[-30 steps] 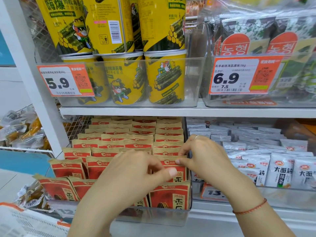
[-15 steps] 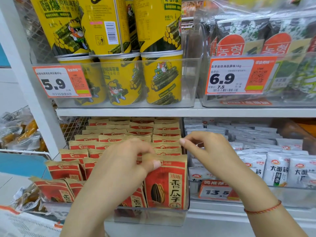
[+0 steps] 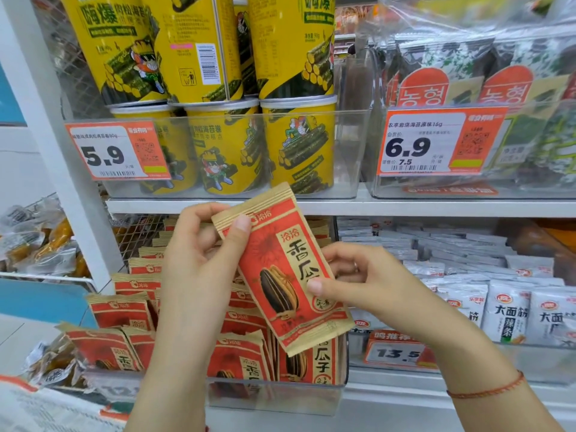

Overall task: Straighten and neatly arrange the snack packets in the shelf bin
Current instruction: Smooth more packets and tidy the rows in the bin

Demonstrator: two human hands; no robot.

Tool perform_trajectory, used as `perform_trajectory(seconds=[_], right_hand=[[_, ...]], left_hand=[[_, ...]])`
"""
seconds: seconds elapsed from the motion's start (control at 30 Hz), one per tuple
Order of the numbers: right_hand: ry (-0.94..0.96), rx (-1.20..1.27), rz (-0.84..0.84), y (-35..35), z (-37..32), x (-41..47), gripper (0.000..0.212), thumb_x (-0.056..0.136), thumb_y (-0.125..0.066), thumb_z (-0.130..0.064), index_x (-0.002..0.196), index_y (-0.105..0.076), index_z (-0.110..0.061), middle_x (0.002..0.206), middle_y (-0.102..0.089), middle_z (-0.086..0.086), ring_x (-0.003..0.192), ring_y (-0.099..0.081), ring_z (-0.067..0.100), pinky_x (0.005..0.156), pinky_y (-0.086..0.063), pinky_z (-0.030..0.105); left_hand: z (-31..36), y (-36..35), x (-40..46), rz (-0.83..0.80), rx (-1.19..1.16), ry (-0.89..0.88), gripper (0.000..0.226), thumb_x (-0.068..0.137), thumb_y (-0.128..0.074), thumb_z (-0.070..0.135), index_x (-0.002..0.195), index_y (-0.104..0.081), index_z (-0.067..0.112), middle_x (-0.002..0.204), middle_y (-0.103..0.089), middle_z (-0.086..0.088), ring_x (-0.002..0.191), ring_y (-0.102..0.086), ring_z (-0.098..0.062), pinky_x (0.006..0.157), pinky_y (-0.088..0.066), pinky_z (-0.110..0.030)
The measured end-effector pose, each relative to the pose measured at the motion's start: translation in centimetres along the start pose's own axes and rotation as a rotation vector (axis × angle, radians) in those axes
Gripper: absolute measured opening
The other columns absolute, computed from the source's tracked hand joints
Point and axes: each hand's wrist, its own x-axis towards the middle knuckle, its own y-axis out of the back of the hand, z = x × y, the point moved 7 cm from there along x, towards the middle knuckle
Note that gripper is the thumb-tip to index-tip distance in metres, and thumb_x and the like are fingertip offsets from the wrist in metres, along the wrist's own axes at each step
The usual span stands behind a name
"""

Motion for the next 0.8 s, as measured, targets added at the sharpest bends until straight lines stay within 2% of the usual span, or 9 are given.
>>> perform_trajectory(seconds=[0.07,0.13,0.2,0.3,0.4,0.47,0.6,0.7,0.8], right_hand=[[-0.016,0.104,0.003,0.3,0.0,-0.1,0.029,0.074,-0.073,-0.030,0.100,-0.068,-0.019,0.092,-0.074,0.012,0.085,-0.072,0.025,0.077,-0.058,0.032],[-0.041,0.182,0.007,0.6,-0.1,-0.3,0.032,0.075,-0.067,-0.029,0.103,-0.067,-0.014,0.090,-0.075,0.012,0.080,-0.072,0.020,0.066,-0.056,0.024],[-0.067,0.221,0.020,0.8,0.1,-0.3,0.035,0.076,-0.065,-0.028,0.105,-0.066,-0.010,0.088,-0.075,0.013,0.077,-0.072,0.018,0.064,-0.055,0.022],[-0.089,0.228,0.008,0.9,0.2,-0.4,0.037,0.076,-0.067,-0.027,0.107,-0.064,-0.007,0.087,-0.075,0.013,0.077,-0.072,0.019,0.065,-0.055,0.023],[-0.101,0.199,-0.026,0.8,-0.1,-0.6,0.038,0.077,-0.076,-0.024,0.108,-0.063,-0.006,0.085,-0.075,0.012,0.077,-0.073,0.019,0.068,-0.055,0.023],[-0.097,0.189,-0.015,0.6,-0.4,-0.7,0.040,0.073,-0.074,-0.024,0.107,-0.063,-0.006,0.083,-0.075,0.012,0.077,-0.073,0.019,0.071,-0.056,0.024],[-0.026,0.174,0.104,0.7,-1.1,-0.7,0.040,0.063,-0.071,-0.030,0.098,-0.067,-0.013,0.076,-0.075,0.011,0.074,-0.073,0.019,0.072,-0.058,0.025],[0.029,0.132,0.170,0.8,-1.6,-0.8,0.037,0.062,-0.071,-0.037,0.095,-0.068,-0.020,0.075,-0.075,0.009,0.075,-0.073,0.019,0.076,-0.059,0.030],[0.115,0.116,0.211,0.9,-2.4,-0.9,0.033,0.069,-0.068,-0.044,0.092,-0.070,-0.021,0.073,-0.074,0.006,0.068,-0.071,0.013,0.067,-0.055,0.023]], left_hand=[[-0.5,-1.1,-0.2,-0.107,-0.068,0.079,0.033,0.080,-0.062,0.035,0.111,-0.059,0.023,0.095,-0.076,0.006,0.084,-0.073,-0.010,0.064,-0.056,-0.024],[-1.0,-2.3,-0.5,-0.272,-0.040,0.140,0.036,0.081,-0.063,0.034,0.115,-0.061,0.024,0.099,-0.076,0.006,0.086,-0.074,-0.012,0.063,-0.056,-0.018],[-1.5,-3.2,-0.7,-0.384,0.003,0.159,0.038,0.078,-0.065,0.036,0.115,-0.063,0.026,0.101,-0.076,0.007,0.091,-0.073,-0.013,0.069,-0.057,-0.021],[-1.9,-3.5,-0.7,-0.436,-0.002,0.151,0.044,0.072,-0.068,0.037,0.114,-0.063,0.027,0.104,-0.075,0.008,0.097,-0.072,-0.014,0.075,-0.059,-0.028],[-1.8,-3.4,-0.7,-0.460,-0.034,0.146,0.044,0.072,-0.068,0.033,0.115,-0.062,0.025,0.104,-0.075,0.005,0.095,-0.072,-0.015,0.071,-0.058,-0.026],[-1.8,-3.4,-0.6,-0.454,-0.059,0.147,0.042,0.076,-0.067,0.029,0.117,-0.061,0.022,0.103,-0.076,0.002,0.092,-0.073,-0.018,0.070,-0.058,-0.026],[-2.2,-3.5,-0.3,-0.384,-0.129,0.161,0.044,0.078,-0.065,0.030,0.120,-0.060,0.022,0.104,-0.076,-0.002,0.091,-0.074,-0.021,0.071,-0.058,-0.028],[-2.5,-3.7,-0.4,-0.328,-0.195,0.180,0.043,0.079,-0.064,0.033,0.121,-0.060,0.022,0.104,-0.075,-0.004,0.093,-0.073,-0.023,0.079,-0.054,-0.035],[-2.8,-3.9,-0.5,-0.274,-0.279,0.198,0.040,0.084,-0.059,0.035,0.121,-0.060,0.022,0.104,-0.075,-0.004,0.094,-0.073,-0.021,0.080,-0.055,-0.037]])
